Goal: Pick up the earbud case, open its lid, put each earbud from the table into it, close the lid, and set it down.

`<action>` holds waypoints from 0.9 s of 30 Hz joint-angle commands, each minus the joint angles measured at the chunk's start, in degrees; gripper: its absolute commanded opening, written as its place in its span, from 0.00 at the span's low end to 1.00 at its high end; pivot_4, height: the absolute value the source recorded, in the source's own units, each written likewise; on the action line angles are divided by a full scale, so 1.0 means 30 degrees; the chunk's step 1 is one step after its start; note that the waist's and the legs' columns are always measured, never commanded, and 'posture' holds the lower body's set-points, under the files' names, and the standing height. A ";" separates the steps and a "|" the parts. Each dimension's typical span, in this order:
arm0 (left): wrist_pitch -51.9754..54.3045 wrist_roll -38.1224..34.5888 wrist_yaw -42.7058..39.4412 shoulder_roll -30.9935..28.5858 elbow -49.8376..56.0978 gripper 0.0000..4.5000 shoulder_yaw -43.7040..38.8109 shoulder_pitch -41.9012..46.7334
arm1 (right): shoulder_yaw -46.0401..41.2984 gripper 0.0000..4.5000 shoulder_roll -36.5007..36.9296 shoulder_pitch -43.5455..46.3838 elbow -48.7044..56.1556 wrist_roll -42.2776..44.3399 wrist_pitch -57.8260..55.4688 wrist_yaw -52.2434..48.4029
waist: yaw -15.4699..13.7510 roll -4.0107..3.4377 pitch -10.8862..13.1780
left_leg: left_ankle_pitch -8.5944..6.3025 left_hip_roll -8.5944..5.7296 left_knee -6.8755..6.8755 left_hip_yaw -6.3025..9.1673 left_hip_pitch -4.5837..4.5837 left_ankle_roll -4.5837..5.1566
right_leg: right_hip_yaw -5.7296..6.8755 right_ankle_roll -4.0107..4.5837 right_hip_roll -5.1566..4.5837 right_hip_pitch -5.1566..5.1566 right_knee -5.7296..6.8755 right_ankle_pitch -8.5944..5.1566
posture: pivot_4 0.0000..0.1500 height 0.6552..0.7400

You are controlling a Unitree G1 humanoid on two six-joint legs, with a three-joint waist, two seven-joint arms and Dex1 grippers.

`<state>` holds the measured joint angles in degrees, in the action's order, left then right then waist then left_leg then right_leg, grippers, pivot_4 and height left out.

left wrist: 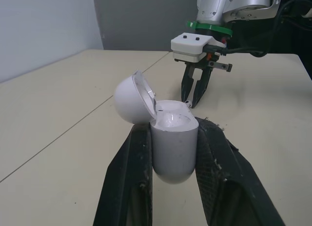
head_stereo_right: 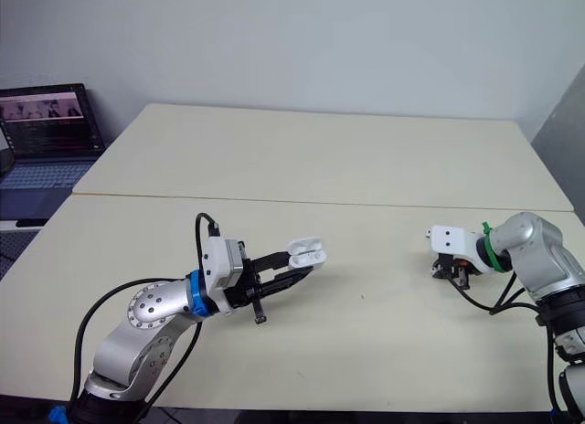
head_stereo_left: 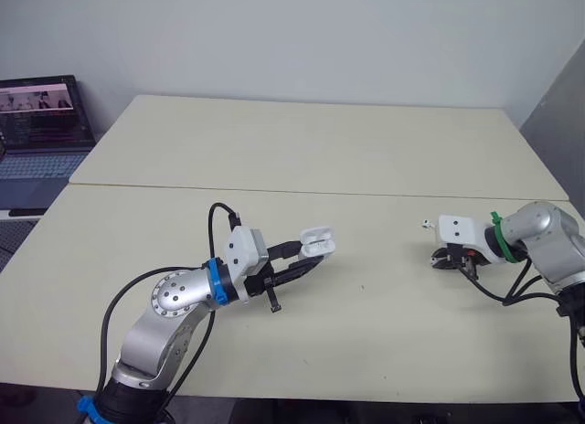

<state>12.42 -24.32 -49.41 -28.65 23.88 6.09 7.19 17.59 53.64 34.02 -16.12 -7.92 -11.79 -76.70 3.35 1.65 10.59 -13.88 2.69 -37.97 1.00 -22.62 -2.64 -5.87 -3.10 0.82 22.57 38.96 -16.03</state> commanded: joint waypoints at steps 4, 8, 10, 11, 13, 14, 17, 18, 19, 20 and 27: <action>-0.0393 0.0007 -0.0109 0.0116 0.0279 0.17 0.0108 0.0295 | -0.1321 0.09 -0.0928 0.0312 0.2241 0.2442 -0.3009 -0.0916 | 0.0050 -0.0009 0.0006 | 0.0000 0.0002 0.0005 0.0000 0.0011 0.0000 | -0.0002 0.0003 0.0003 -0.0007 0.0000 -0.0011 | 1.00 1.00; -0.0602 0.0041 0.0833 0.1071 -0.0788 0.17 -0.0236 0.0866 | -0.4191 0.09 -0.2797 0.1160 0.5605 0.6781 -0.8974 0.0155 | -0.0010 -0.0084 0.0051 | -0.0001 0.0001 0.0014 0.0051 -0.0036 0.0000 | 0.0027 0.0017 0.0012 0.0018 0.0006 -0.0007 | 1.00 1.00; -0.0856 0.0286 0.1574 0.1860 -0.1575 0.17 -0.0331 0.1295 | -0.6674 0.09 -0.4937 0.1947 0.7141 0.8996 -1.2892 0.2901 | -0.0042 -0.0084 0.0051 | -0.0001 -0.0004 0.0010 0.0084 -0.0071 0.0000 | 0.0059 0.0068 0.0011 0.0029 0.0002 0.0024 | 1.00 1.00; -0.0989 0.0415 0.1935 0.2257 -0.1928 0.17 -0.0333 0.1515 | -0.7865 0.09 -0.6019 0.2304 0.7980 1.0104 -1.4741 0.4193 | -0.0048 -0.0084 0.0051 | -0.0001 -0.0005 0.0010 0.0093 -0.0081 -0.0001 | 0.0066 0.0083 0.0010 0.0028 0.0000 0.0032 | 1.00 1.00; -0.1270 0.0690 0.2734 0.3048 -0.2567 0.17 -0.0398 0.1967 | -0.9673 0.09 -0.7941 0.2759 0.9676 1.1744 -1.7255 0.6415 | -0.0106 -0.0084 0.0051 | -0.0001 -0.0010 0.0007 0.0111 -0.0096 -0.0001 | 0.0086 0.0093 0.0010 0.0031 -0.0002 0.0038 | 1.00 1.00; -0.1159 0.0666 0.3315 0.3565 -0.2850 0.17 -0.0516 0.2300 | -1.0506 0.09 -0.9015 0.2923 1.0595 1.2462 -1.8423 0.7559 | -0.0124 -0.0086 0.0050 | -0.0001 -0.0011 0.0007 0.0119 -0.0102 -0.0002 | 0.0096 0.0095 0.0010 0.0033 -0.0003 0.0040 | 1.00 1.00; -0.0951 0.0793 0.4781 0.4871 -0.3592 0.17 -0.0783 0.3493 | -1.2842 0.09 -1.2944 0.3545 1.2655 1.4045 -2.1166 1.1478 | -0.0205 -0.0086 0.0050 | -0.0003 -0.0011 0.0025 0.0135 -0.0119 -0.0002 | 0.0115 0.0097 0.0010 0.0039 -0.0007 0.0040 | 1.00 1.00; -0.0991 0.0907 0.5095 0.5178 -0.3812 0.17 -0.0803 0.3850 | -1.3450 0.09 -1.4221 0.3750 1.3060 1.4334 -2.1682 1.2722 | -0.0199 -0.0087 0.0049 | -0.0003 -0.0014 0.0026 0.0130 -0.0135 -0.0001 | 0.0110 0.0097 0.0010 0.0062 -0.0001 0.0041 | 1.00 1.00; -0.1084 0.1063 0.5303 0.5417 -0.3979 0.17 -0.0746 0.4146 | -1.3766 0.09 -1.5233 0.3834 1.3385 1.4526 -2.1894 1.3723 | -0.0198 -0.0092 0.0046 | -0.0003 -0.0014 0.0025 0.0124 -0.0145 -0.0002 | 0.0105 0.0098 0.0011 0.0080 0.0002 0.0042 | 1.00 1.00; -0.1143 0.1188 0.5432 0.5622 -0.4104 0.17 -0.0649 0.4431 | -1.3736 0.09 -1.6079 0.3784 1.3644 1.4581 -2.1732 1.4570 | -0.0196 -0.0093 0.0046 | -0.0003 -0.0018 0.0027 0.0119 -0.0145 -0.0002 | 0.0102 0.0097 0.0010 0.0086 0.0002 0.0042 | 1.00 1.00; -0.1708 0.2049 0.5648 0.6198 -0.4656 0.17 -0.0209 0.5386 | -1.3343 0.09 -1.9254 0.3204 1.3983 1.4915 -2.0058 1.8672 | -0.0147 -0.0102 0.0040 | -0.0001 -0.0018 0.0037 0.0112 -0.0271 -0.0003 | 0.0099 0.0100 0.0014 0.0237 0.0015 0.0045 | 1.00 1.00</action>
<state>9.27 -18.73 -32.82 -10.25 8.81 5.56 22.23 -22.25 -3.93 43.56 23.32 35.42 -74.11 -22.39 2.90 1.35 10.71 -13.88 2.63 -37.85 1.34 -23.46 -2.64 -5.57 -2.80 0.86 23.29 38.99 -15.89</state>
